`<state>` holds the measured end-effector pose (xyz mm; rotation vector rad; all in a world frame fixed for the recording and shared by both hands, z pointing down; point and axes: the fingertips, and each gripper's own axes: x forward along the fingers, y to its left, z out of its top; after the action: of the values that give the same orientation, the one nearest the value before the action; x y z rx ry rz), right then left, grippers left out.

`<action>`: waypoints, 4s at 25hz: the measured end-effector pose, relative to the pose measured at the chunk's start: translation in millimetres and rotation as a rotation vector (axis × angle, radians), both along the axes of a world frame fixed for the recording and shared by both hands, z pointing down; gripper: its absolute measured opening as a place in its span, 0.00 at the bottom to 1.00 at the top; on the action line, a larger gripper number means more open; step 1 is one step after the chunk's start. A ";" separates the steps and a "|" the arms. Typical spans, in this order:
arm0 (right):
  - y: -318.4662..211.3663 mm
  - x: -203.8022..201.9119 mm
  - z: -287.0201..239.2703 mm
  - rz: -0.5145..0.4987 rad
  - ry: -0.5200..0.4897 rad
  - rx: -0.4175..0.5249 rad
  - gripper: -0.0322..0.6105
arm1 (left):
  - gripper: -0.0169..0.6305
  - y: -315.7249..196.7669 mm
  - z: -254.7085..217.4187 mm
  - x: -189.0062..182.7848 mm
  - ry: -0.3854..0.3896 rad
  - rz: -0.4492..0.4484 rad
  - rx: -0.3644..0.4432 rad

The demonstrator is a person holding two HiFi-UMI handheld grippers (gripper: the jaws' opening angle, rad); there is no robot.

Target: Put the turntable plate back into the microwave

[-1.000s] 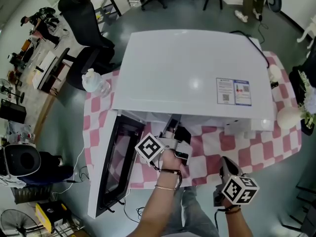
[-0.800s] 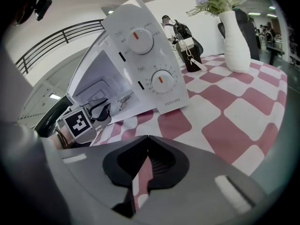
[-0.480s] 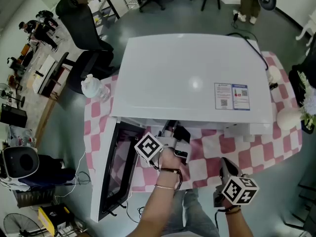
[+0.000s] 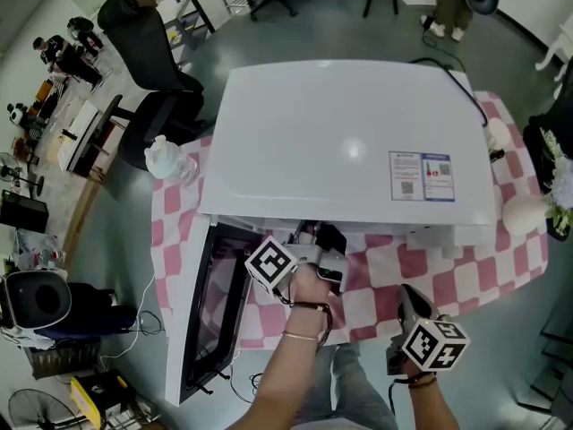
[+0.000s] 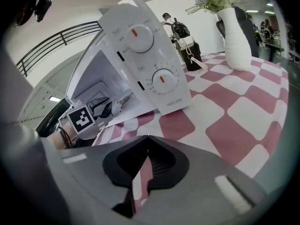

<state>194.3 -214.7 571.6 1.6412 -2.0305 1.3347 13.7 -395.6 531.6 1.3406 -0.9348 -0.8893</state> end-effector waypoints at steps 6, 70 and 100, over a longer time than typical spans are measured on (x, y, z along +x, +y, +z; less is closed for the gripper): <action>1.1 1.7 1.2 0.006 0.001 -0.003 0.07 | 0.09 -3.8 -0.2 2.7 -0.004 0.004 0.005; 11.2 3.1 -11.1 -0.012 -0.026 0.009 0.07 | 0.59 23.6 20.7 36.1 -0.951 0.596 -0.061; 31.5 -17.7 -4.6 -0.065 -0.038 -0.013 0.07 | 0.59 48.0 16.1 24.6 -1.071 0.625 -0.072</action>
<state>176.6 -183.2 567.0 1.5421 -2.0739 1.3640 38.3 -347.6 547.7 1.9088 -1.1831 0.4187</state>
